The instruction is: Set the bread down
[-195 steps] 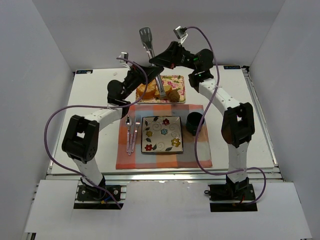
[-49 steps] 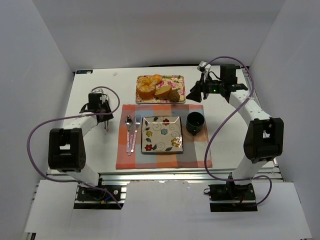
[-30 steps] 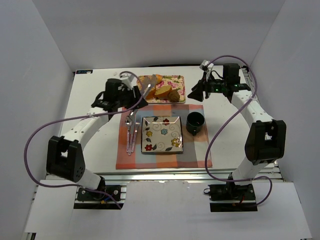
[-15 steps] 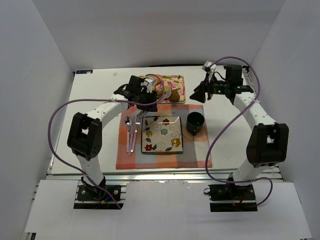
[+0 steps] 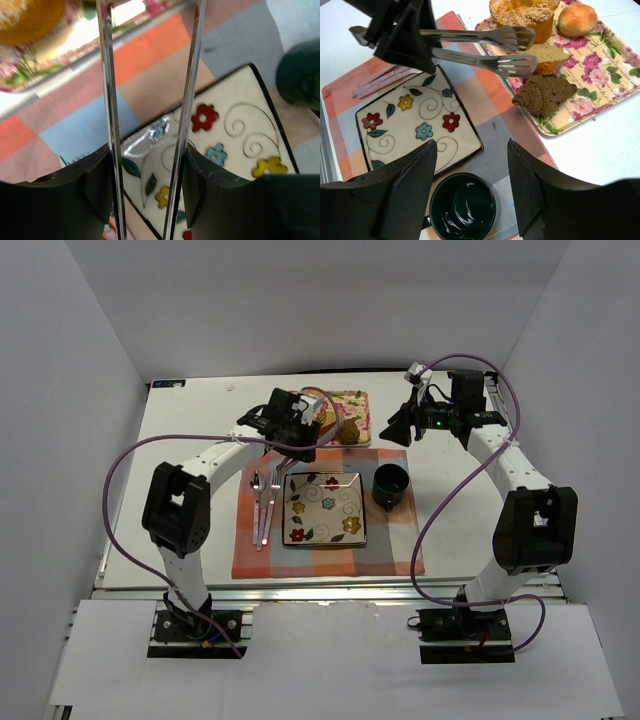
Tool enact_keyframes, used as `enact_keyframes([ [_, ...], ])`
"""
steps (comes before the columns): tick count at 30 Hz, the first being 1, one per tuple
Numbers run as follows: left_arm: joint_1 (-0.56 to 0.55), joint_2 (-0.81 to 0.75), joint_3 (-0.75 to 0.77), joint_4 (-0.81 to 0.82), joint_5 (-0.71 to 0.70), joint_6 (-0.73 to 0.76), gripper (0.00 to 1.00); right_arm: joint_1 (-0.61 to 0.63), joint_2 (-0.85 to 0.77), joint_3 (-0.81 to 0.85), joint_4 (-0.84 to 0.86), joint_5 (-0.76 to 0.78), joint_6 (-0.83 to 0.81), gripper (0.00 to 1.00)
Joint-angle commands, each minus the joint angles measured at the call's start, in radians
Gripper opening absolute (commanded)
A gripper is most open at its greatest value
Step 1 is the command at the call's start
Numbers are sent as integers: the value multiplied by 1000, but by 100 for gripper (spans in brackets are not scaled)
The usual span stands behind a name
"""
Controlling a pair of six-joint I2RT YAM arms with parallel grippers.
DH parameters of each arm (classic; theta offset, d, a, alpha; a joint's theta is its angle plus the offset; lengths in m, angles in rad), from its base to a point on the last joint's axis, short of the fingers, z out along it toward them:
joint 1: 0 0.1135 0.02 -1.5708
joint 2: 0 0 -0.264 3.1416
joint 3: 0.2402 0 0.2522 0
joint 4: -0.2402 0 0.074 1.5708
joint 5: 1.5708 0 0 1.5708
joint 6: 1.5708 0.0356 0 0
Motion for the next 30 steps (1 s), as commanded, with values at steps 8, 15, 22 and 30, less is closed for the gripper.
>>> enact_keyframes([
  [8,-2,96,150,-1,-55,45,58,-13,-21,-7,6,-24,-7,64],
  [15,-8,121,167,23,-23,27,58,-17,-18,-10,8,-26,-5,64],
  [22,-10,122,161,19,-26,27,58,-20,-13,-13,20,-29,9,64],
  [30,-13,141,175,-15,-117,52,47,-22,-10,-15,28,-38,21,64],
])
